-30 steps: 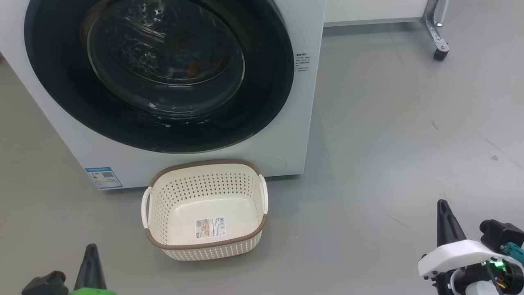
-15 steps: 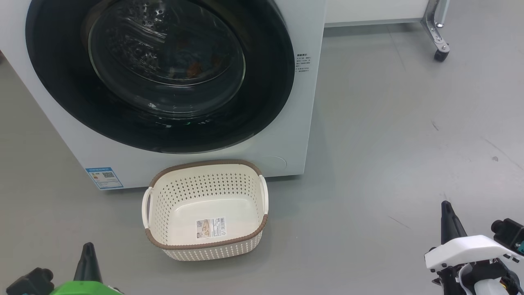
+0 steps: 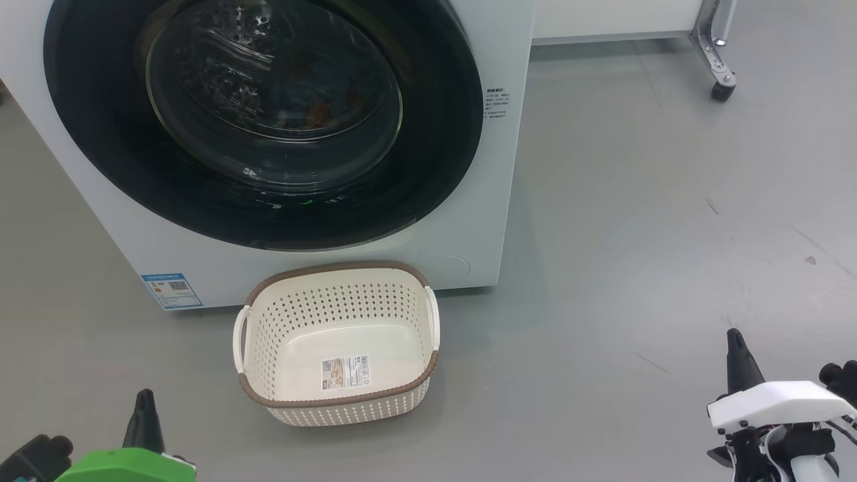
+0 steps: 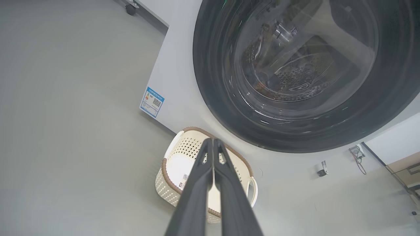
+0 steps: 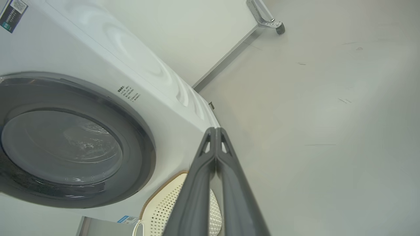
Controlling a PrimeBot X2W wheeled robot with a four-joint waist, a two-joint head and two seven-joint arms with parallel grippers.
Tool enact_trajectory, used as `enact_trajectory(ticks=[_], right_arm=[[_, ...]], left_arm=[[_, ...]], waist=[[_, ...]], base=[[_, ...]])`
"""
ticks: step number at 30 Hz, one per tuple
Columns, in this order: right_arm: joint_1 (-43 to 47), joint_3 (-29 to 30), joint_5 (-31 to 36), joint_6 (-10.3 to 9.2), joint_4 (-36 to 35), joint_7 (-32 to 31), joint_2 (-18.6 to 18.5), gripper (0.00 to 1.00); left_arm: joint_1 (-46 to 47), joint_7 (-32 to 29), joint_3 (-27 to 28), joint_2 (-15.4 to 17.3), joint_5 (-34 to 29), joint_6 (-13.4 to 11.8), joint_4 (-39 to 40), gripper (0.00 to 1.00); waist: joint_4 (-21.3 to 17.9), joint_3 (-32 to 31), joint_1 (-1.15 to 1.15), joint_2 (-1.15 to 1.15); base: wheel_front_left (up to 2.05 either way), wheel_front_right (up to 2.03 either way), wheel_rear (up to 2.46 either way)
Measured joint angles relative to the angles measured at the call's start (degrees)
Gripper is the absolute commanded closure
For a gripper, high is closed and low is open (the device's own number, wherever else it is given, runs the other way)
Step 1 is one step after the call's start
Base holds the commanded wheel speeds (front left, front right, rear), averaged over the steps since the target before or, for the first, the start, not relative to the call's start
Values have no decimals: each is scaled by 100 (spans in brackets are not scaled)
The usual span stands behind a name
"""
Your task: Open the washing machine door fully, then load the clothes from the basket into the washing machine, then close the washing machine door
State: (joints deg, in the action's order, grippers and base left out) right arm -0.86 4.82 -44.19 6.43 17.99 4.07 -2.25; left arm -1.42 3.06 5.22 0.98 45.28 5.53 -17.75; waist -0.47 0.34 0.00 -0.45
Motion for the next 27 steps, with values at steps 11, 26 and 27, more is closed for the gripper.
enact_trajectory(ticks=[11,26,27], right_arm=[[-88,67,-871,1,-8,-223,1,100],[-114,162,-2049,7,-42,-490,3,100],[-119,167,-2125,7,-43,-516,3,100]], left_arm=[[85,-190,7,2,825,5,1,100],[196,-443,11,11,1967,57,19,100],[210,-460,11,11,2059,57,21,100]], waist=[[9,-4,0,0],[21,-10,0,0],[21,-10,0,0]], base=[[0,0,0],[0,0,0],[0,0,0]])
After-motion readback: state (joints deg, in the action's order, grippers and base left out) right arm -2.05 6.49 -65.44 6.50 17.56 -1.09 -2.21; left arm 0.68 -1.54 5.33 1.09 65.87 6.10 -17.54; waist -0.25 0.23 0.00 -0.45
